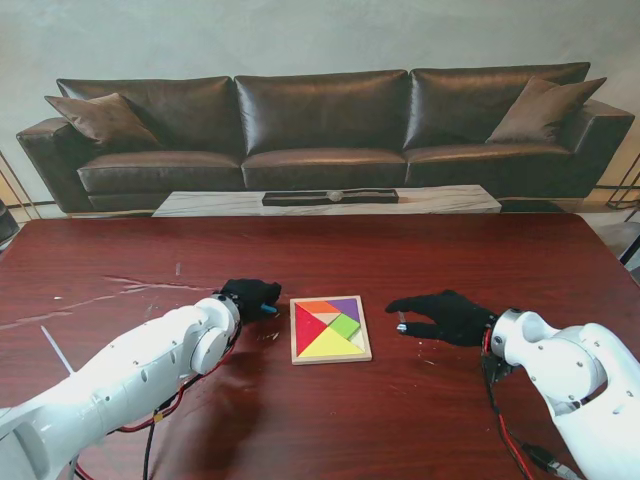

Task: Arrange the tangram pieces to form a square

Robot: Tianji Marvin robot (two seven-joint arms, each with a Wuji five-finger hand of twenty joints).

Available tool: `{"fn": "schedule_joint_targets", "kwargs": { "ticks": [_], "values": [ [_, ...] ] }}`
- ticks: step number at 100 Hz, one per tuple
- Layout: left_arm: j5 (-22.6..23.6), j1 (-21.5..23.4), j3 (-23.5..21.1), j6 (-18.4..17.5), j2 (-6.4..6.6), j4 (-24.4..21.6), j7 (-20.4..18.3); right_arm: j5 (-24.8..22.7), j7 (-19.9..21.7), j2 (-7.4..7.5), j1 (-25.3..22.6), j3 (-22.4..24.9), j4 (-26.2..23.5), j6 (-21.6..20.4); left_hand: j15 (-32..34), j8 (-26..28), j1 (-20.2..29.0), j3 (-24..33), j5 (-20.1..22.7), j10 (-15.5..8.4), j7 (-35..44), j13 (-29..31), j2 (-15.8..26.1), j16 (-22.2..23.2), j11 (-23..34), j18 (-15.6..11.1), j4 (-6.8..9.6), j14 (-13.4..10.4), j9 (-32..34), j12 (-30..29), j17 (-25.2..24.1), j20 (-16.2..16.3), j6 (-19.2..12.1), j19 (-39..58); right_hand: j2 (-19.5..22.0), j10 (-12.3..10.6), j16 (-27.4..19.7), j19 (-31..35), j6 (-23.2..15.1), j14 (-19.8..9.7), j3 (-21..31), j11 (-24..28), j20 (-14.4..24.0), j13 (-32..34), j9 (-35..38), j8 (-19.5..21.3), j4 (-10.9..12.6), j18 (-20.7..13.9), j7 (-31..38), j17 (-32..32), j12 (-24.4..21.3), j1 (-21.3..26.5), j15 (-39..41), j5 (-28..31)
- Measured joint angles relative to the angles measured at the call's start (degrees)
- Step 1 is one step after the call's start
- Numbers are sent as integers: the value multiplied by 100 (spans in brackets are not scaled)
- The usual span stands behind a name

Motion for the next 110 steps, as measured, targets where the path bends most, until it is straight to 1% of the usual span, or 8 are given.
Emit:
{"fn": "schedule_joint_targets", "kwargs": {
  "ticks": [20, 40, 56, 71, 82, 87, 93, 110],
  "values": [
    [184, 71, -76, -16, 40, -213, 52, -18, -25, 0, -31, 36, -12, -3, -1, 65, 1, -66, 3, -67, 61, 0, -61, 51, 48, 2, -5, -46, 58, 49, 0, 0, -80, -8, 0, 0, 0, 0, 0, 0, 0, 0, 0, 0, 0, 0, 0, 0, 1, 0, 0, 0, 0, 0],
    [313, 101, -190, -19, 54, -416, 132, -27, -35, 0, -45, 56, -19, -10, -1, 67, 1, -78, 66, -85, 107, 0, -71, 68, 67, 2, -6, -55, 59, 124, 0, 0, -84, -10, 0, 0, 0, 0, 0, 0, 0, 0, 0, 0, 0, -1, 0, 0, 2, 0, 0, 0, 0, 0],
    [383, 190, -352, -59, 106, -737, 110, -27, -41, 0, -49, 61, -21, -12, -1, 67, 1, -79, 66, -93, 113, 0, -71, 71, 68, 4, -6, -57, 60, 150, 0, 0, -84, -12, 0, 0, 0, 0, 0, 0, 0, 0, 0, 0, 0, -1, 0, 0, 3, 0, 0, 0, 0, 0],
    [293, 207, -382, -484, 110, -911, 63, -39, -48, 0, -51, 61, -30, -15, -1, 68, 1, -98, 66, -110, 116, 0, -71, 72, 69, 7, -7, -71, 62, 167, 0, 0, -84, -22, 0, 0, 0, 0, 0, 0, 0, 0, 0, 0, 0, -1, 0, 0, 4, 0, 0, 0, 0, 0],
    [-33, 176, -306, -752, 74, -939, 1, -55, -48, -2, -83, 98, -69, -23, -1, 68, 6, -129, 66, -129, 119, 0, -71, 79, 79, 7, -7, -87, 64, 188, 0, 0, -85, -45, 0, 0, 0, 0, 0, 0, 0, 0, 0, 0, 0, -2, 0, 0, 5, 0, 0, 0, 0, 0],
    [-188, 137, -221, -862, 49, -932, -40, -65, -47, -3, -109, 131, -96, -28, -2, 68, 9, -136, 66, -130, 120, 0, -71, 92, 80, 8, -7, -87, 65, 205, 0, 0, -85, -73, 0, 0, 0, 0, 0, 0, 0, 0, 0, 0, 0, -2, 0, 0, 5, 0, 0, 0, 0, 0],
    [-234, 71, -82, -969, 10, -899, -76, -79, -44, -3, -140, 168, -129, -38, -2, 68, 18, -146, 66, -130, 121, 0, -71, 97, 80, 8, -7, -87, 65, 218, 0, 0, -85, -81, 0, 0, 0, 0, 0, 0, 0, 0, 0, 0, 0, -2, 0, 0, 5, 0, 0, 0, 0, 0],
    [-593, -85, 155, -1308, -151, -707, -285, -108, -40, -3, -202, 241, -178, -53, -19, 68, 71, -223, 66, -130, 122, 0, -71, 139, 81, 9, -7, -88, 65, 240, 0, 0, -85, -94, 0, 0, 0, 0, 0, 0, 0, 0, 0, 0, 0, -41, 0, 0, 5, 0, 0, 0, 0, 0]
  ]
}}
